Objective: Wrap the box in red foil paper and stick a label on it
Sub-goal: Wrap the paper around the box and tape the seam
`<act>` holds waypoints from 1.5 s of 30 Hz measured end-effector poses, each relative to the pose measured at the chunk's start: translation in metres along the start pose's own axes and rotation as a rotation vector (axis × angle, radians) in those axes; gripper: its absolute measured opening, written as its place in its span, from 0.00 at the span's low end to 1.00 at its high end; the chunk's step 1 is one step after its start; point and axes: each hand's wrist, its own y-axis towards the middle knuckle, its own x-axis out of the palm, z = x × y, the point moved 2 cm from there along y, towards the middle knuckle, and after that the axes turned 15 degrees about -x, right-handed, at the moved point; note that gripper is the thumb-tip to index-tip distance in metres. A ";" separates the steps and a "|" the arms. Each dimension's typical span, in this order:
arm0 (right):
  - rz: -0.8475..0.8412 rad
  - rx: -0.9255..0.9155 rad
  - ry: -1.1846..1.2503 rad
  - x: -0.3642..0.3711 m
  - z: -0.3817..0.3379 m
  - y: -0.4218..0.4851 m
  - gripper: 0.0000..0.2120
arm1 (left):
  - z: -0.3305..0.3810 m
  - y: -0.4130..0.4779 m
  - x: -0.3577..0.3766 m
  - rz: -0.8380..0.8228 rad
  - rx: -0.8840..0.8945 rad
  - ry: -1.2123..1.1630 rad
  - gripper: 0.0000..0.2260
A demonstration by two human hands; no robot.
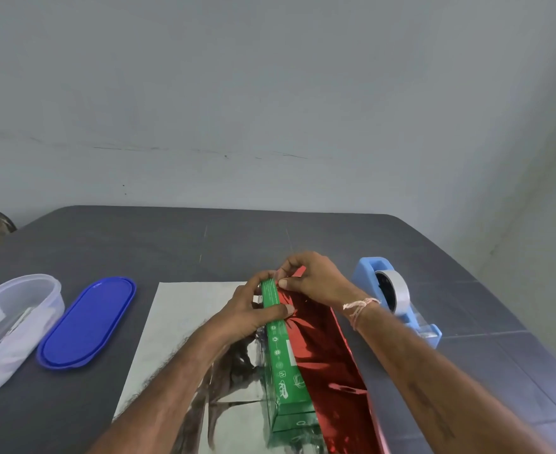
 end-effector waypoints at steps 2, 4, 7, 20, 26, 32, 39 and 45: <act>0.010 0.006 -0.014 0.001 0.003 0.000 0.02 | 0.001 0.000 0.001 -0.003 -0.003 0.003 0.33; 0.012 0.000 -0.025 0.002 0.003 0.001 0.02 | 0.001 0.000 0.000 -0.013 -0.001 -0.005 0.32; 0.006 -0.007 -0.033 0.002 0.002 0.001 0.02 | 0.000 0.000 0.000 -0.018 0.002 -0.014 0.31; 0.062 0.002 -0.044 0.007 0.003 -0.002 0.04 | -0.001 0.001 0.001 0.005 0.011 -0.007 0.33; 0.089 0.010 -0.045 0.009 0.003 -0.003 0.04 | -0.004 0.003 0.000 0.006 0.003 0.000 0.35; 0.113 0.004 -0.063 0.011 0.004 -0.004 0.05 | -0.001 0.002 0.000 0.017 0.017 0.023 0.36; 0.115 0.028 -0.046 0.006 0.002 -0.005 0.19 | -0.005 0.004 0.000 0.012 0.000 -0.005 0.37; 0.167 0.071 -0.059 0.008 0.004 -0.005 0.16 | -0.002 0.000 0.002 -0.012 0.007 -0.044 0.35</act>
